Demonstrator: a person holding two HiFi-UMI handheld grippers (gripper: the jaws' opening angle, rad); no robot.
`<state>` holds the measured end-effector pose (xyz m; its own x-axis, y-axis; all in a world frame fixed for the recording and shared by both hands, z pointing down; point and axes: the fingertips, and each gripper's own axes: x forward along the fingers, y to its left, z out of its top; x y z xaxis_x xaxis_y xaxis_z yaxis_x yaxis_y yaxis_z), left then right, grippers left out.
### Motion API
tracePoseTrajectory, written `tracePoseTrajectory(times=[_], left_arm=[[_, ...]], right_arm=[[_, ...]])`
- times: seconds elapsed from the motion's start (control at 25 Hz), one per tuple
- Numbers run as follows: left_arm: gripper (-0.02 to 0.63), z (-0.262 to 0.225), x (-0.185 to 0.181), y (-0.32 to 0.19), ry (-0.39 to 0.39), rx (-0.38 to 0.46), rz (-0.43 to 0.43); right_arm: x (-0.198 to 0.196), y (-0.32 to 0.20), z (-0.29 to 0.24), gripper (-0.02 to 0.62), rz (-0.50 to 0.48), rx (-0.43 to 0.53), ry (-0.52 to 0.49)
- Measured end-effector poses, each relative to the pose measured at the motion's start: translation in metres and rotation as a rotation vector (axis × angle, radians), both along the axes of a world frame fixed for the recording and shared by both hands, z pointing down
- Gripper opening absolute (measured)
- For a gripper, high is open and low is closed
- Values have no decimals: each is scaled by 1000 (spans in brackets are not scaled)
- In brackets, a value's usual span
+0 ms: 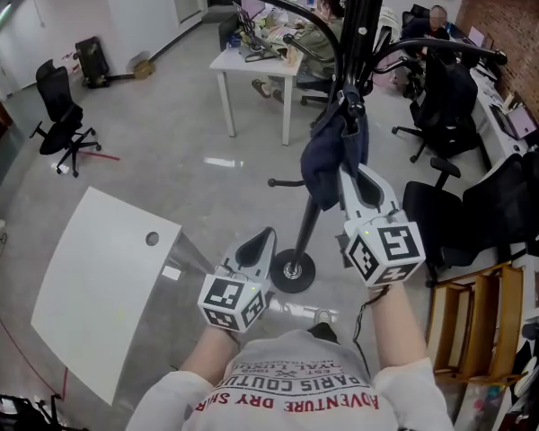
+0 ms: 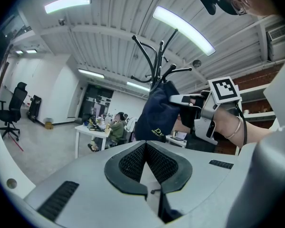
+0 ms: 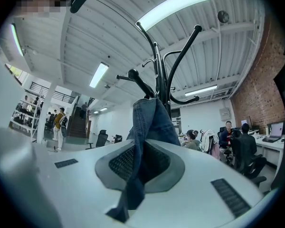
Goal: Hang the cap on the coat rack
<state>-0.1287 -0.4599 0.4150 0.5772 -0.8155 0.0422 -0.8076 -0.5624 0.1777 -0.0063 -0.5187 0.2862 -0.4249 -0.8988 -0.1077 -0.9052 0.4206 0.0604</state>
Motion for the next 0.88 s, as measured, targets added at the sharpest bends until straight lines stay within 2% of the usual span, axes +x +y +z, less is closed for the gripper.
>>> tracePoseTrajectory(times=[0.2,0.28,0.32,0.48,0.68,0.88], left_arm=[[6,-4,-2,6,-18,6,2],[6,-8,-1,6,-23,17,5],[6,-10,-1,7,-25,22,6],[6,-18,-7,9,-30,33,4],[6,-29,-11,9,-32,37,2],[6,-30,-9,14,-31,47,11]], right_arm=[[3,2,-3,26,22,-39,-75],[7,3,-6,132,38,-31,-66],[7,5,-7,144,38,-33,-61],[5,17,-5,144,43,-25,-58],[14,38,12,144,129,25,-38],[16,55,47,131,141,-53,-60]])
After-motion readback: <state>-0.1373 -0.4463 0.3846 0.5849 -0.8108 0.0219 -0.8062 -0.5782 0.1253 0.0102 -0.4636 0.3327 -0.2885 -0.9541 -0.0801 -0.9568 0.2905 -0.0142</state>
